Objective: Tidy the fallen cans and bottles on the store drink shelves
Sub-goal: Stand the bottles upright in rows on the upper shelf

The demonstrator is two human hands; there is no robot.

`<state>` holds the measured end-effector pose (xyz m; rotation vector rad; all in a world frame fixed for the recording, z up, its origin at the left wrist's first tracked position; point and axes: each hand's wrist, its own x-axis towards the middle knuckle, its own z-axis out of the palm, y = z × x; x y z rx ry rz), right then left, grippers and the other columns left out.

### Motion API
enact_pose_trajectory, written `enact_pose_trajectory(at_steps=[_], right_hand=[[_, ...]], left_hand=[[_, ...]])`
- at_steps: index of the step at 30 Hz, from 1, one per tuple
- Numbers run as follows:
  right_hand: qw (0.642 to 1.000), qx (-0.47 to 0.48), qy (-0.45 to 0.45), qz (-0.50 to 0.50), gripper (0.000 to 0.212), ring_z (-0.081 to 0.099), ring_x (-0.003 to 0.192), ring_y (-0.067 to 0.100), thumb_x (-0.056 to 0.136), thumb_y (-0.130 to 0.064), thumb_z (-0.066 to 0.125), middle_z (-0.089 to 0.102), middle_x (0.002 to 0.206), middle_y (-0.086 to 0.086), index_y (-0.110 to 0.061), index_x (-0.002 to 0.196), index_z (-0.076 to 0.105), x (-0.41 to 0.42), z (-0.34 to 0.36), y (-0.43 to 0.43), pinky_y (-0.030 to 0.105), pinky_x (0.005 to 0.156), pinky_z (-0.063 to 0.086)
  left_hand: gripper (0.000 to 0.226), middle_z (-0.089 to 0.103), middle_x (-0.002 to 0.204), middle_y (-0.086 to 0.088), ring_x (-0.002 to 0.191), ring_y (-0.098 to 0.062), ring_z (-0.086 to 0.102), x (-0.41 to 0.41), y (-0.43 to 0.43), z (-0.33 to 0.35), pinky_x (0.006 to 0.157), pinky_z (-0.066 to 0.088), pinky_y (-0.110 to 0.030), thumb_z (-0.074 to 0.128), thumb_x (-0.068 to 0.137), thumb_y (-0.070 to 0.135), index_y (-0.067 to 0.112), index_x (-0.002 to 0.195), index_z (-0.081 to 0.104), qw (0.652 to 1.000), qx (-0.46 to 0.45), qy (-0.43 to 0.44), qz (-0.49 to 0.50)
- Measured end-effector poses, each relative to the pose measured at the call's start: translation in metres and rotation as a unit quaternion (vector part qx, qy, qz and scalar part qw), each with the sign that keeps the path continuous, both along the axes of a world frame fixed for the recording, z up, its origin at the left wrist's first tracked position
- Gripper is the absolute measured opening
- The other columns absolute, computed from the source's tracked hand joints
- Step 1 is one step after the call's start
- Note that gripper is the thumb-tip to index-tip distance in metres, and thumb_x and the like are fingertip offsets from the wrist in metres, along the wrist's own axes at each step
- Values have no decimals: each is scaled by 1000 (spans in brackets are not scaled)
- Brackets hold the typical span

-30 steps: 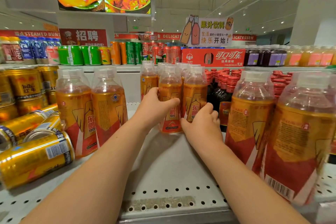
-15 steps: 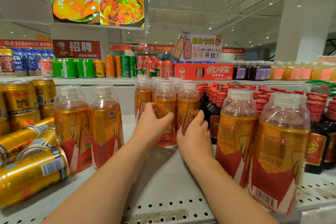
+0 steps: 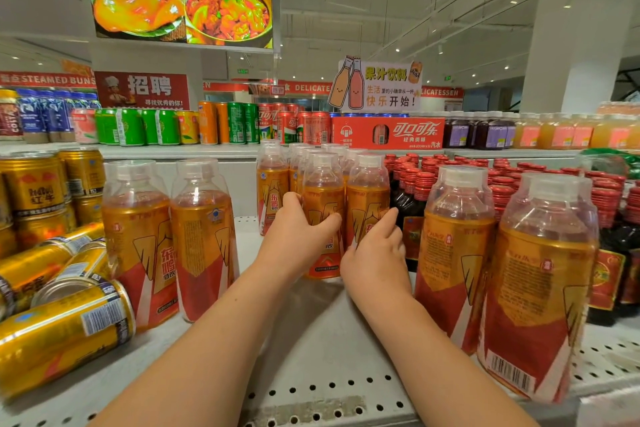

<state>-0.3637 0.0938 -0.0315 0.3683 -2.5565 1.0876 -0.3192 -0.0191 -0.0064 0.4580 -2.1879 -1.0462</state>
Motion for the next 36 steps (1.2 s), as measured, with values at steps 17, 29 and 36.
enact_pose_trajectory(at_steps=[17, 29, 36], right_hand=[[999, -3, -9, 48, 98, 11, 153, 32, 95, -23, 61, 0, 166, 17, -3, 156, -14, 13, 7, 10, 40, 120, 23], [998, -23, -33, 53, 97, 19, 148, 33, 93, -30, 62, 16, 160, 18, -6, 158, -6, 5, 14, 11, 41, 114, 31], [997, 17, 57, 50, 93, 3, 154, 32, 98, -30, 52, -9, 166, 17, -2, 155, -16, 27, 18, 3, 39, 121, 20]], left_hand=[[57, 65, 113, 11, 96, -7, 68, 1, -12, 2, 85, 61, -37, 76, 86, 37, 28, 132, 44, 996, 33, -34, -78], [67, 54, 102, 29, 88, 10, 57, 2, -13, -6, 62, 48, -16, 76, 89, 42, 30, 144, 40, 997, 16, -19, -68], [73, 50, 106, 24, 98, -6, 55, 4, -8, -5, 76, 47, -22, 74, 89, 45, 30, 150, 35, 998, 11, -29, -53]])
